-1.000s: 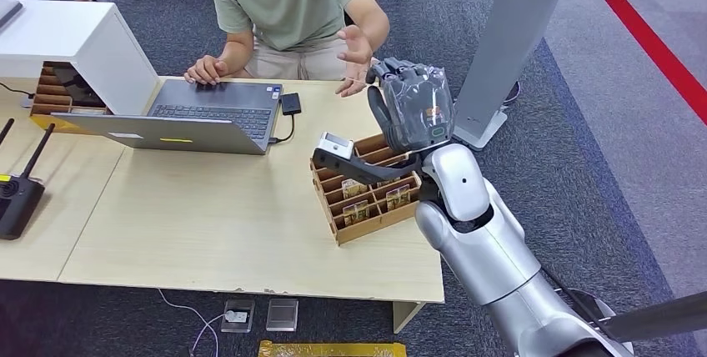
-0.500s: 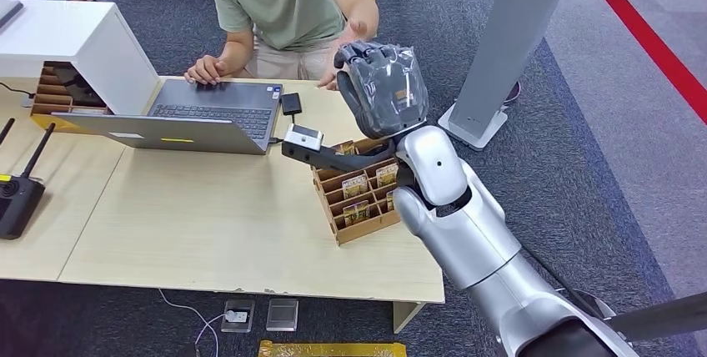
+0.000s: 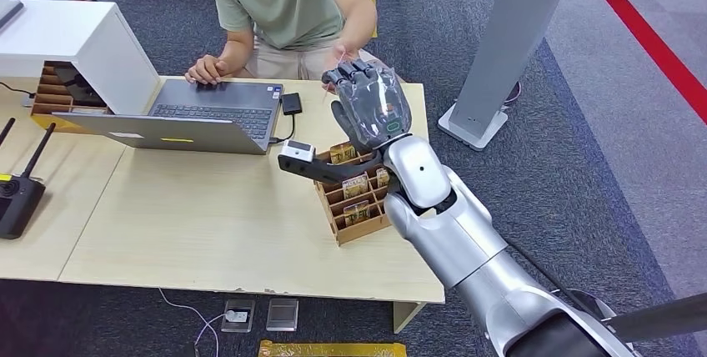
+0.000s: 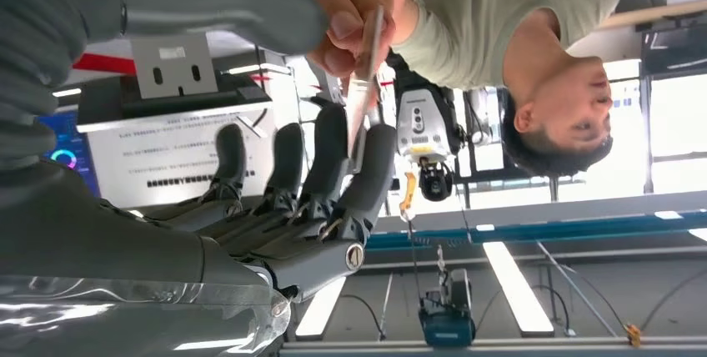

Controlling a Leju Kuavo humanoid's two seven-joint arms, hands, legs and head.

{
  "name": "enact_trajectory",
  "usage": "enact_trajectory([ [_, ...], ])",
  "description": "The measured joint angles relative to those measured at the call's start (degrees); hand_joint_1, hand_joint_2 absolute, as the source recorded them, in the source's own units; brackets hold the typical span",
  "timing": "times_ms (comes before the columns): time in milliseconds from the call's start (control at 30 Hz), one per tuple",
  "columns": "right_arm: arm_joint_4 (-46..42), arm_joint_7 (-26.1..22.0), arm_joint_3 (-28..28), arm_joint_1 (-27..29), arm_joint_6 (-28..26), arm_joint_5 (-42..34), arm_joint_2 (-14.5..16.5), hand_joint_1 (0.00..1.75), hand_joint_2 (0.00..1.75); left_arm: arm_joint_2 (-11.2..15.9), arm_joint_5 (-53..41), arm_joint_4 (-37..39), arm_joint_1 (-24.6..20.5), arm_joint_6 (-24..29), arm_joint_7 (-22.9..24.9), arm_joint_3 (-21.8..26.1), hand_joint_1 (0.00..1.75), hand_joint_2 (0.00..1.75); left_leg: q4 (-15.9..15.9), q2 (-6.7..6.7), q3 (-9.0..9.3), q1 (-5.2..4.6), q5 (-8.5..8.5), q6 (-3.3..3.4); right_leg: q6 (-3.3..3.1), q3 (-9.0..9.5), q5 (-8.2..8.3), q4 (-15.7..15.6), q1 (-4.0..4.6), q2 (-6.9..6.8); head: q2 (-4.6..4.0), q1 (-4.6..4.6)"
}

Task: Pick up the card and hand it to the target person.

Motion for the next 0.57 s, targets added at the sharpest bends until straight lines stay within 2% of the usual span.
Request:
enact_trajectory([
  [267, 0.2, 0.9, -0.1, 1.0, 1.3, -4.7, -1.1, 0.00, 1.75, 0.0, 1.7, 0.0, 0.0, -0.7, -0.6, 0.0, 0.00, 0.00, 0.0, 0.01, 0.02, 0.00, 0.00, 0.00, 0.00, -0.02, 0.00, 0.0, 0.00, 0.00, 0.00, 0.01],
  [567, -7.7, 4.0, -1.4, 5.5, 3.7, -7.4, -6.4, 0.00, 1.75, 0.0, 3.9, 0.0, 0.2, -2.0, -1.4, 0.0, 0.00, 0.00, 0.0, 0.03, 0.03, 0.00, 0.00, 0.00, 0.00, -0.03, 0.00, 0.0, -0.01, 0.02, -0.01, 0.02],
])
